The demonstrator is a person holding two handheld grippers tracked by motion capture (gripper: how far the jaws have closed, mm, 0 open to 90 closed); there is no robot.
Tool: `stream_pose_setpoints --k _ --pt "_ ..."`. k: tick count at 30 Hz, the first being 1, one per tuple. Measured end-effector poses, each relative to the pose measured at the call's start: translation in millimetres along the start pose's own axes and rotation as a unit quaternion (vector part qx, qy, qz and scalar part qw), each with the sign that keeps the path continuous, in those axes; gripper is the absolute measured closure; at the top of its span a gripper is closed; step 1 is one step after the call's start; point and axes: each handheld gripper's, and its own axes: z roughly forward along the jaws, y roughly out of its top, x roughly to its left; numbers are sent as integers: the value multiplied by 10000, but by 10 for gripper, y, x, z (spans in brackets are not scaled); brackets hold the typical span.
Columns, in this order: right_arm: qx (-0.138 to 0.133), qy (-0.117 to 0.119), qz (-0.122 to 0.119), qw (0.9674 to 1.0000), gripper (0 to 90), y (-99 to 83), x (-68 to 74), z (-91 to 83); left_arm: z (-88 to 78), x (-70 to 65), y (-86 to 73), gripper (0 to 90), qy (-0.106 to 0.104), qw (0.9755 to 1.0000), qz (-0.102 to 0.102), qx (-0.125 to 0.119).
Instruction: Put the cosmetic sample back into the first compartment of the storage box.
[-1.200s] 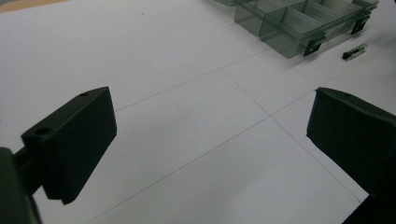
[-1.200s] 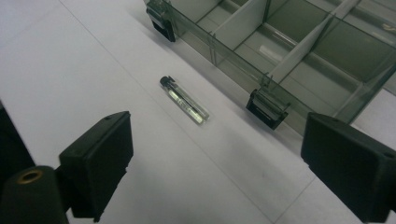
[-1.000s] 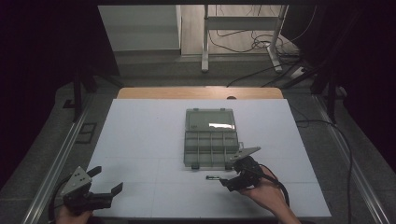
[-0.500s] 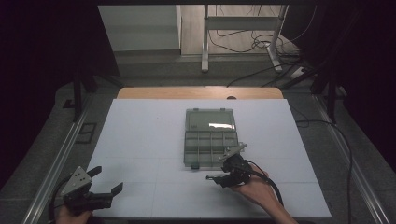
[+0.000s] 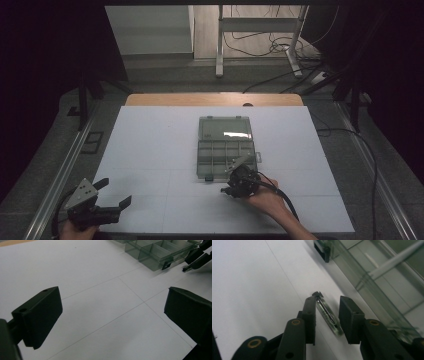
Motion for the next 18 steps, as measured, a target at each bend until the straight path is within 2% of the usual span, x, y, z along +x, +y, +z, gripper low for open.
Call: stream_pose_setpoints --k 2,5,12,18 --pt "110 -29 -129 9999 763 7 23 52 -1 0 -1 21 -2 10000 -1 -6" --pt "138 -117 -199 9996 803 6 46 60 -1 0 -1 21 -10 10000 8 -3" --pt "131 -85 -21 9999 810 3 32 52 9 -3 4 21 -21 10000 30 47" --pt "-45 -106 -42 9999 810 5 34 3 17 -4 8 21 -7 10000 22 92"
